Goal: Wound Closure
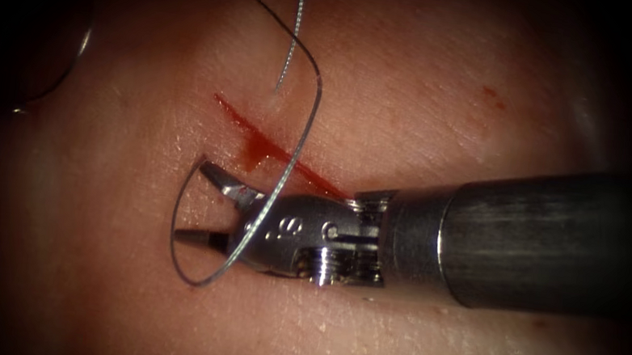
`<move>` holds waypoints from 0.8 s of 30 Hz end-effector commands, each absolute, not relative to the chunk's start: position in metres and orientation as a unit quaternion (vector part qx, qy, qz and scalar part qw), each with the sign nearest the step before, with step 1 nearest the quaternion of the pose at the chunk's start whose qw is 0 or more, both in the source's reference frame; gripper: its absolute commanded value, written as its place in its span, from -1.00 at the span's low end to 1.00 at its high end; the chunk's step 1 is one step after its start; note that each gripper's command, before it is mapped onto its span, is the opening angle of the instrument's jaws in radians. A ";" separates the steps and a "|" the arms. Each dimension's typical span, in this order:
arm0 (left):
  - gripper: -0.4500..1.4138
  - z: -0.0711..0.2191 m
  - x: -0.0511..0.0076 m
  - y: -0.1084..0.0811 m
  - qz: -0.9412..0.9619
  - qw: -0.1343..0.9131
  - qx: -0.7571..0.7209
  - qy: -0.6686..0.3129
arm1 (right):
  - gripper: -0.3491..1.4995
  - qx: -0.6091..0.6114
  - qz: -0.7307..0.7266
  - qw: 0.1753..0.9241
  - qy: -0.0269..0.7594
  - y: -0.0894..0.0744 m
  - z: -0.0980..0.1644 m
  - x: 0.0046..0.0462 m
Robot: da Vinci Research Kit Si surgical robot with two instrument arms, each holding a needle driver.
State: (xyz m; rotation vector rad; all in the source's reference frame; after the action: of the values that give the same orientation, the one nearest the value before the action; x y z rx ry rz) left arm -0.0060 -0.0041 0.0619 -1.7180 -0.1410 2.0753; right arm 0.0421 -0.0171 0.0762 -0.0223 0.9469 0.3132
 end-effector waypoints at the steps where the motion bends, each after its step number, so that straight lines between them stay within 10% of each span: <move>1: -1.00 0.063 -0.0064 -0.005 0.750 0.220 -0.621 -0.052 | 0.53 -0.011 0.150 0.878 0.455 -0.017 0.077 0.0429; 6: -1.00 0.063 -0.0065 -0.005 0.750 0.220 -0.622 -0.053 | 0.16 -0.011 0.148 0.878 0.456 -0.017 0.078 0.0431; 9: -1.00 0.063 -0.0065 -0.005 0.749 0.219 -0.623 -0.054 | -1.00 0.006 0.137 0.873 0.469 -0.017 0.078 0.0428; 24: -1.00 0.063 -0.0065 -0.005 0.749 0.219 -0.623 -0.054 | -1.00 0.017 0.122 0.874 0.471 -0.018 0.077 0.0412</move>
State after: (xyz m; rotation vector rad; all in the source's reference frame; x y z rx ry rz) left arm -0.0061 -0.0042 0.0619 -1.7234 -0.1453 2.0754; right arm 0.0407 -0.0176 0.0763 0.0312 0.9841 0.2531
